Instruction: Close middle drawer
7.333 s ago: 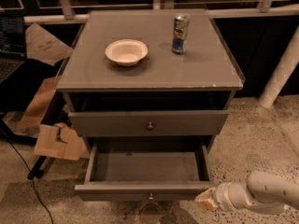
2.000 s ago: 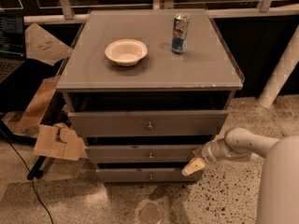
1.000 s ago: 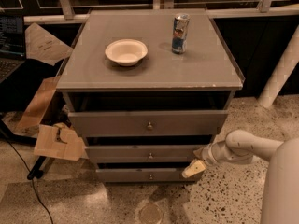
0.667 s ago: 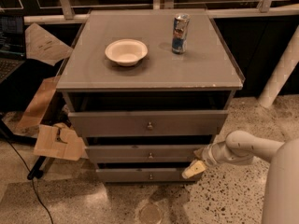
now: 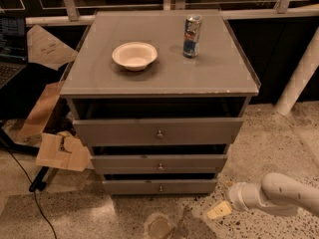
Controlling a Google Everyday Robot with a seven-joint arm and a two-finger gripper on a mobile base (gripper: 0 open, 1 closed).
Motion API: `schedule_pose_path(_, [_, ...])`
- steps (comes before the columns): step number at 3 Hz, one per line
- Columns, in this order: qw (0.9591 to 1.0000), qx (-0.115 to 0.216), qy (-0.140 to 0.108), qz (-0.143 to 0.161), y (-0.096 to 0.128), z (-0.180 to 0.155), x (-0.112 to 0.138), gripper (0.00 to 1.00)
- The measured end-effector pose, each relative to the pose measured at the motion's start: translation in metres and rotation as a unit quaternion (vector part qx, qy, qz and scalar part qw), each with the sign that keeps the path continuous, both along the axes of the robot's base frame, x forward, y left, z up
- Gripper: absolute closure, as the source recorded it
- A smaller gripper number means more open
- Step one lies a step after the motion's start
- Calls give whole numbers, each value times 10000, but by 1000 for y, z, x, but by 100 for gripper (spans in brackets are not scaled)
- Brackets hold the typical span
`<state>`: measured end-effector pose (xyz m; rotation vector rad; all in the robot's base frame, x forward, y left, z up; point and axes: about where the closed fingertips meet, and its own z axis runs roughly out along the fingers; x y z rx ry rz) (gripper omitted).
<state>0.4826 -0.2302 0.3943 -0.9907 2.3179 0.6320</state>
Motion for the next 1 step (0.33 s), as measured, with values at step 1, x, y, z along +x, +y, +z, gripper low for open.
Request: schedule_pose_path(1, [10000, 8, 15, -91, -8, -1, -7, 0])
